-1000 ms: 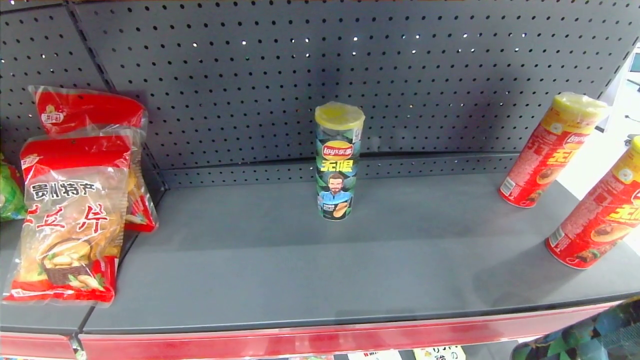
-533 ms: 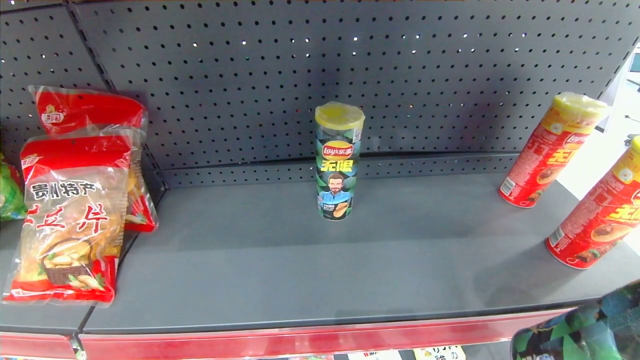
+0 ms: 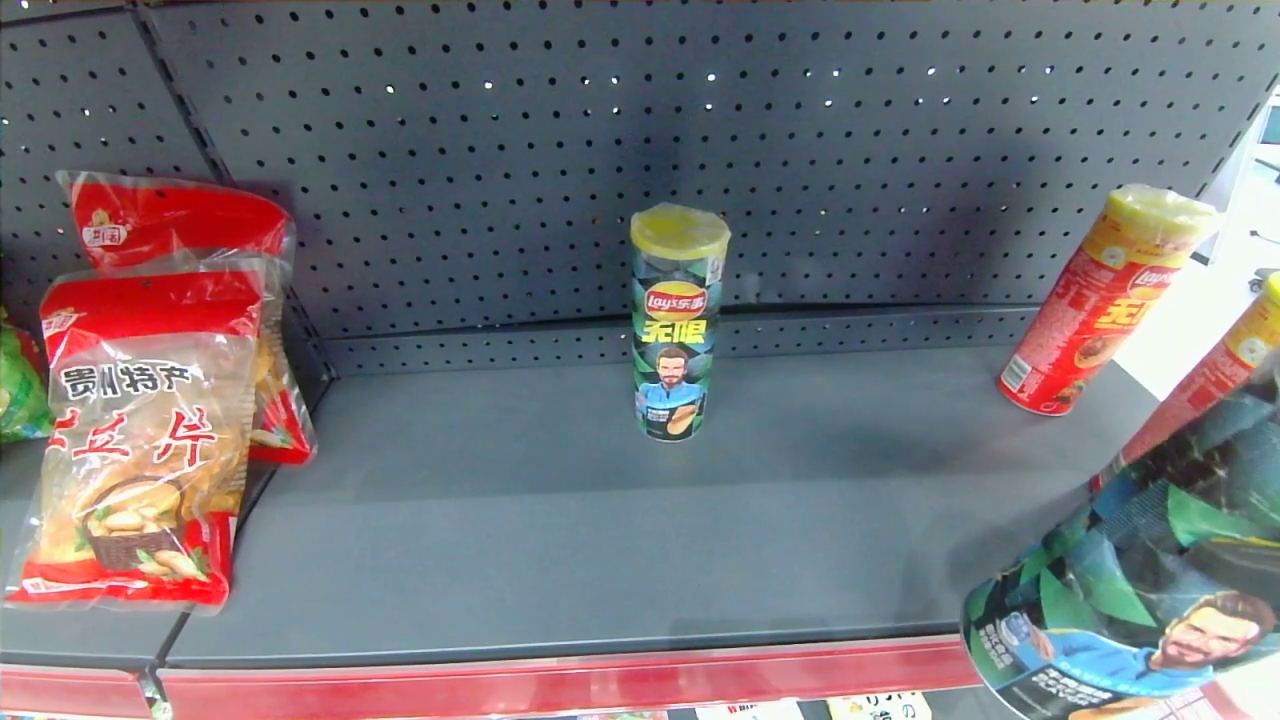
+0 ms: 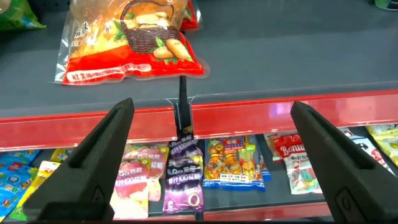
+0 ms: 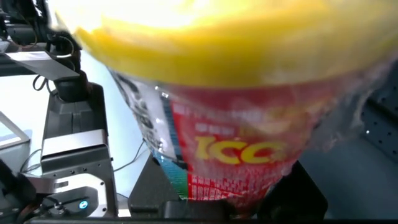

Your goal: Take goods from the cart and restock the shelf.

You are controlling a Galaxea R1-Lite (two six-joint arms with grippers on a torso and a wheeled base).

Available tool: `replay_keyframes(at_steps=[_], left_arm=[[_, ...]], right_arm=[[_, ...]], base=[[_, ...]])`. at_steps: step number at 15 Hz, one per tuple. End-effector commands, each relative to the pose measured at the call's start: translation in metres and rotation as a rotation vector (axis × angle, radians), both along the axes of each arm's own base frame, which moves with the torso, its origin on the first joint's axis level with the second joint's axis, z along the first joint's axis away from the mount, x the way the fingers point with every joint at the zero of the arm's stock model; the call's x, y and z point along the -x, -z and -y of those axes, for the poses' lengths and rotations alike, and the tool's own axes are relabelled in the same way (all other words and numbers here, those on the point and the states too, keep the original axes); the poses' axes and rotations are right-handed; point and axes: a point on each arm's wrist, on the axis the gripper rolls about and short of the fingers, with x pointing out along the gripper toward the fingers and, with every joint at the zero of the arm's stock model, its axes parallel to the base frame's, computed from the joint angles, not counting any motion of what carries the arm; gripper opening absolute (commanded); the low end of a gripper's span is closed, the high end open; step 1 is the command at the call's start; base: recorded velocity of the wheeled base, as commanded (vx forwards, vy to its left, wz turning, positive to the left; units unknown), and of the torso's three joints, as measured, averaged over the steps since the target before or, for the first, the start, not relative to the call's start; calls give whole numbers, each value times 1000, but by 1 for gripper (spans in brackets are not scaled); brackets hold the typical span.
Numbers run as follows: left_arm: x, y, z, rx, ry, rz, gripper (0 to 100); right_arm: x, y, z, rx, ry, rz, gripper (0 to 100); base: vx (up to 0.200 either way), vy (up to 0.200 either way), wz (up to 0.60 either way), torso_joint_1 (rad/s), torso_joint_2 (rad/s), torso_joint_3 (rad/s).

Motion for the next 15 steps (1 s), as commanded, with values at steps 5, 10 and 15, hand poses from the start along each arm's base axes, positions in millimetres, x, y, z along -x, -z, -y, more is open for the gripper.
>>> replay_keyframes(at_steps=[5,10,15], left_arm=[[3,-12,2,-2,67,51,100],[-45,-232,6,202,291,199,100],[-191,-219,32,154,590,137,100]], right_arm=[[-11,-12,-8,-4,-33,13,0],[-7,-24,-8,-21,-48,54,0],[-8,-31,-8,-31,-43,68,0]], base=[[0,0,0,0,0,0],[0,0,0,0,0,0],[0,0,0,0,0,0]])
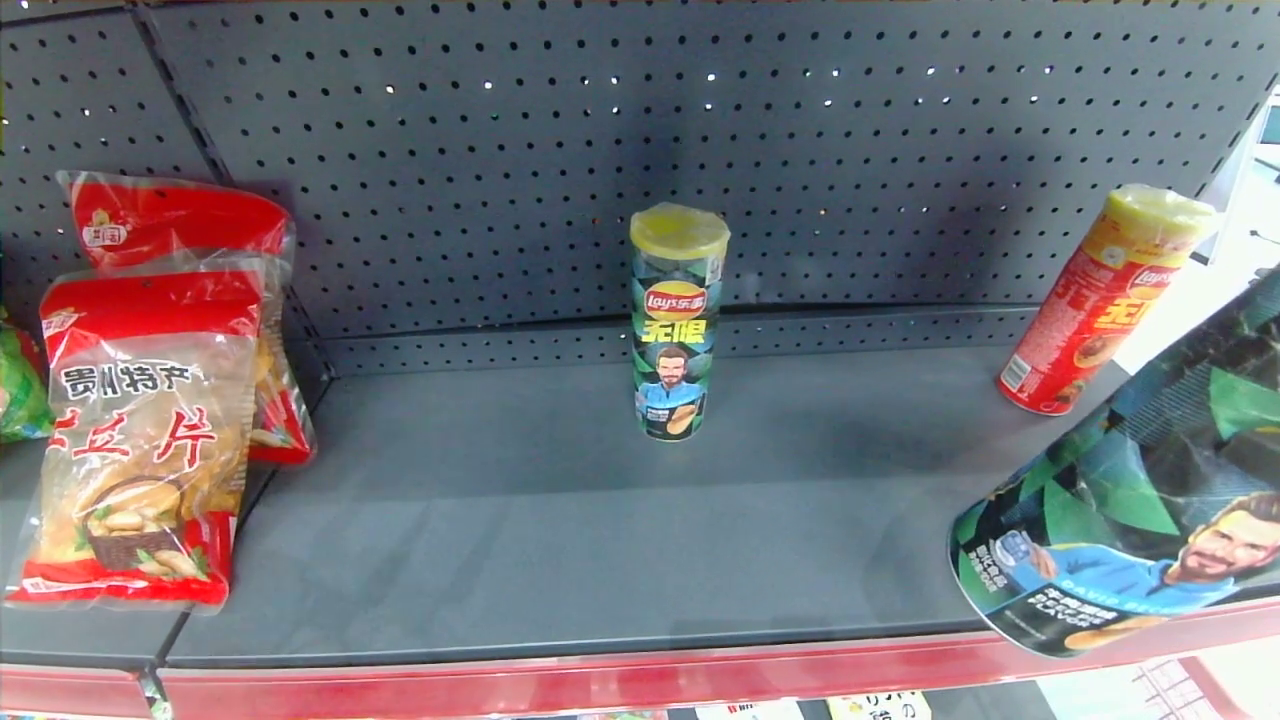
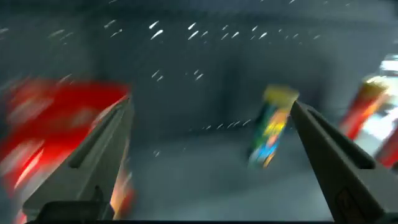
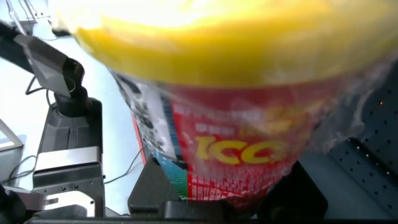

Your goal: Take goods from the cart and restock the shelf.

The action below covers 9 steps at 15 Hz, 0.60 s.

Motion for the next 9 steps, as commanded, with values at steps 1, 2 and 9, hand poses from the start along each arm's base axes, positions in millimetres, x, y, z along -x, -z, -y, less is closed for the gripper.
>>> replay_keyframes(at_steps=[1,2,9], left_arm=[[-129,56,26,-116,325,-116,100],[-139,65,26,-150,372,-93,100],[-164,125,59,-184,551,73,100]], right_arm=[[0,2,0,3,1,-9,0],[-1,3,0,3,4,-10,0],[-12,7,-4,18,4,-43,0]], base=[[0,0,0,0,0,0],[0,0,0,0,0,0],[0,0,0,0,0,0]])
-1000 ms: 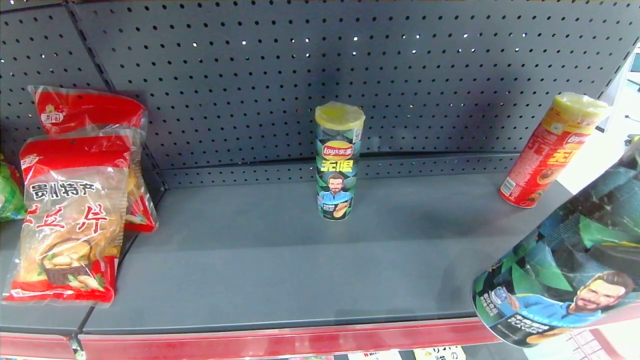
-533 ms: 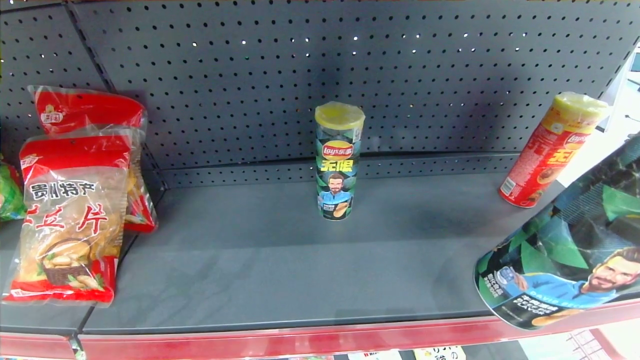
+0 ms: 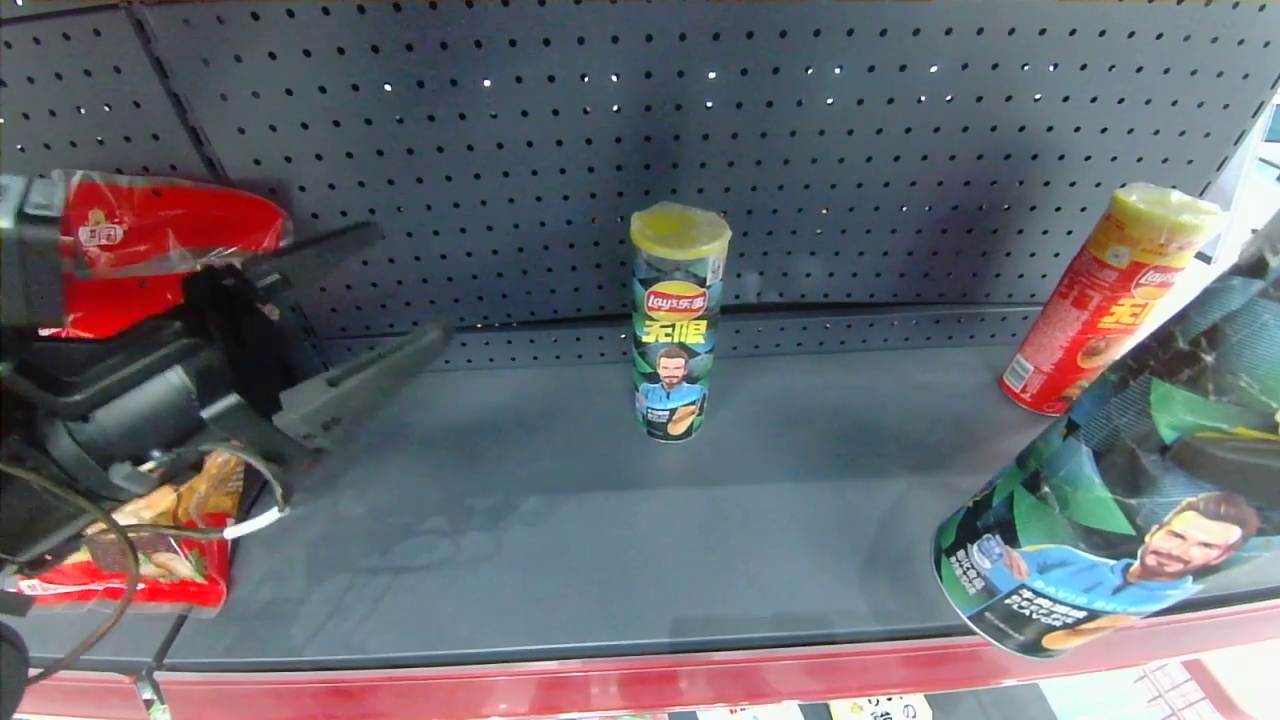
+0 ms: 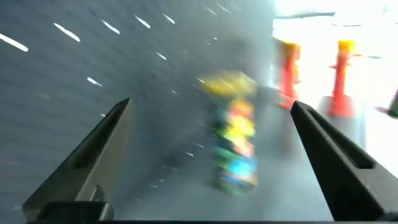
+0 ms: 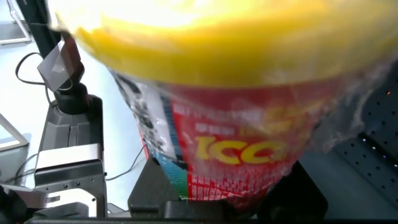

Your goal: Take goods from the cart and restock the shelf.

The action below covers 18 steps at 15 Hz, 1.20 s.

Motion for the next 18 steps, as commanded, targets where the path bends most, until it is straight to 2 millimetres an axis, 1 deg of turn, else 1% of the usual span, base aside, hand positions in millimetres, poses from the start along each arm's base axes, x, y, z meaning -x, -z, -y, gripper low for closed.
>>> replay_keyframes(at_steps=[1,3,5,6,7,9,11,14,15,16,17,18], left_arm=[[-12,18,10,-13,36,-86,100],[-28,25,14,-15,41,-116,100],[-57,35,22,-30,62,-141,100],[-63,38,24,-40,84,-147,100],[-74,46,28,-56,110,-163,100],[-90,61,37,-68,128,-196,100],[-102,64,52,-68,161,-183,100],[-117,70,88,-66,240,-157,100],[-120,72,96,-67,256,-151,100],[-120,72,97,-67,258,-151,100],[-128,77,102,-68,264,-152,100],[-133,80,103,-68,261,-151,100]], right_arm=[[-4,1,-2,3,-2,-9,0],[-3,1,-1,5,-2,-9,0],[-3,2,-1,5,-2,-11,0],[-3,2,-1,5,-2,-9,0],[-3,0,-1,4,0,-6,0],[-5,3,-2,8,-2,-16,0],[-13,5,-6,17,-5,-34,0],[-26,6,-11,33,-9,-46,0],[-27,8,-12,37,-11,-51,0],[-27,8,-12,38,-9,-49,0],[-27,8,-12,38,-9,-49,0],[-27,8,-12,38,-9,-49,0]], base=[[0,0,0,0,0,0],[0,0,0,0,0,0],[0,0,0,0,0,0],[0,0,0,0,0,0],[0,0,0,0,0,0],[0,0,0,0,0,0],[0,0,0,0,0,0],[0,0,0,0,0,0],[0,0,0,0,0,0],[0,0,0,0,0,0],[0,0,0,0,0,0],[0,0,0,0,0,0]])
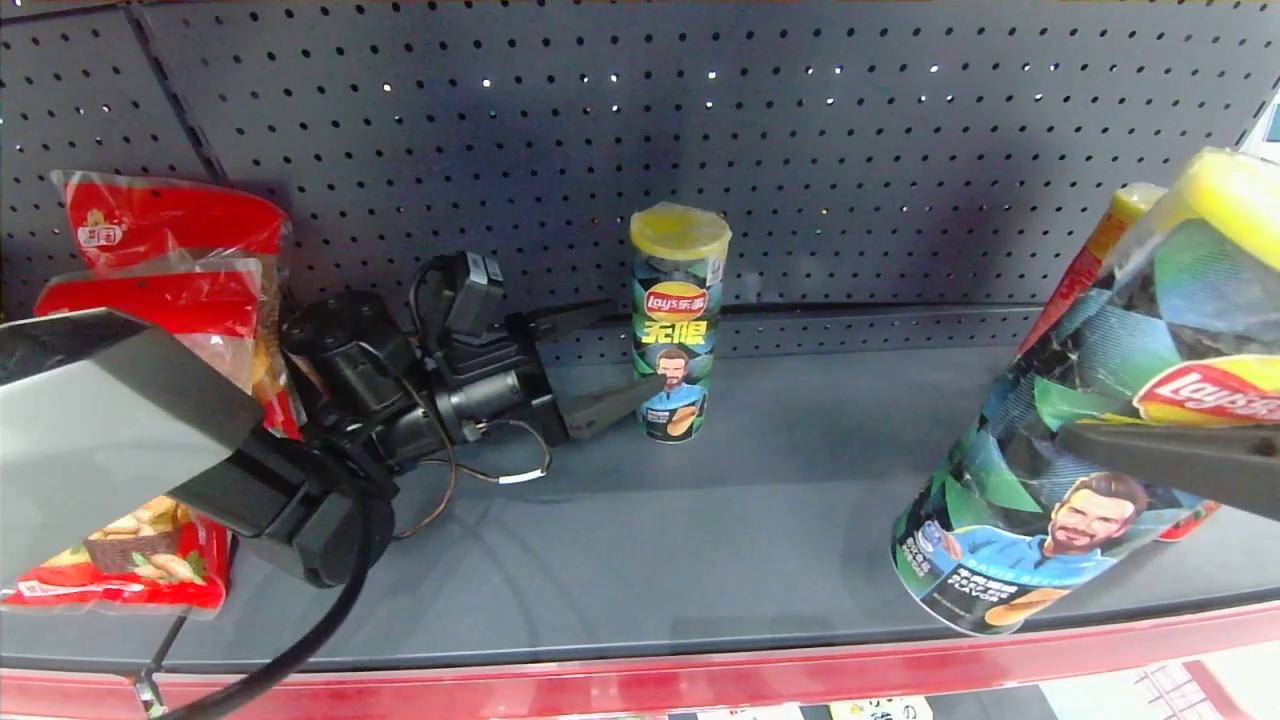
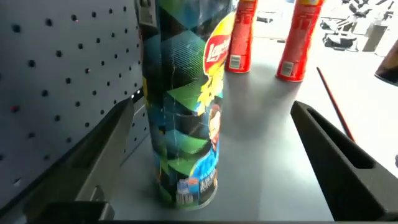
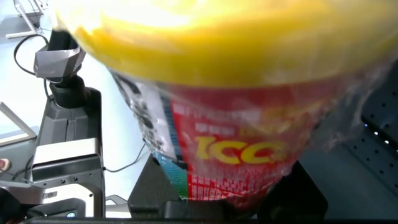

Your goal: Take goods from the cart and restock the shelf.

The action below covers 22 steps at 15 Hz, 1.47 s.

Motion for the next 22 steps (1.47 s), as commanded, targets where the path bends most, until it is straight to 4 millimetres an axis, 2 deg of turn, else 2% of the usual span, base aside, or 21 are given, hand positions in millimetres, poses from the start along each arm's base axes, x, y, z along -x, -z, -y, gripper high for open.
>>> replay_keyframes(at_steps=[1,5,11,15,16,22], left_arm=[[-14,14,6,-6,0,-16,100],[-32,24,14,-1,3,-3,100],[-45,35,31,2,37,14,100],[-39,33,46,12,83,33,100],[-39,30,47,17,86,43,0],[-31,20,58,38,119,81,0]], right_arm=[[-2,1,-1,3,0,-5,0],[-1,2,-1,9,-1,2,0],[-3,5,-1,15,-2,-2,0],[-3,6,-1,16,-2,-6,0],[-2,7,-1,17,-2,-6,0],[-1,11,0,22,0,-18,0]], base=[[0,0,0,0,0,0],[0,0,0,0,0,0],[0,0,0,0,0,0],[0,0,0,0,0,0],[0,0,0,0,0,0],[0,0,0,0,0,0]])
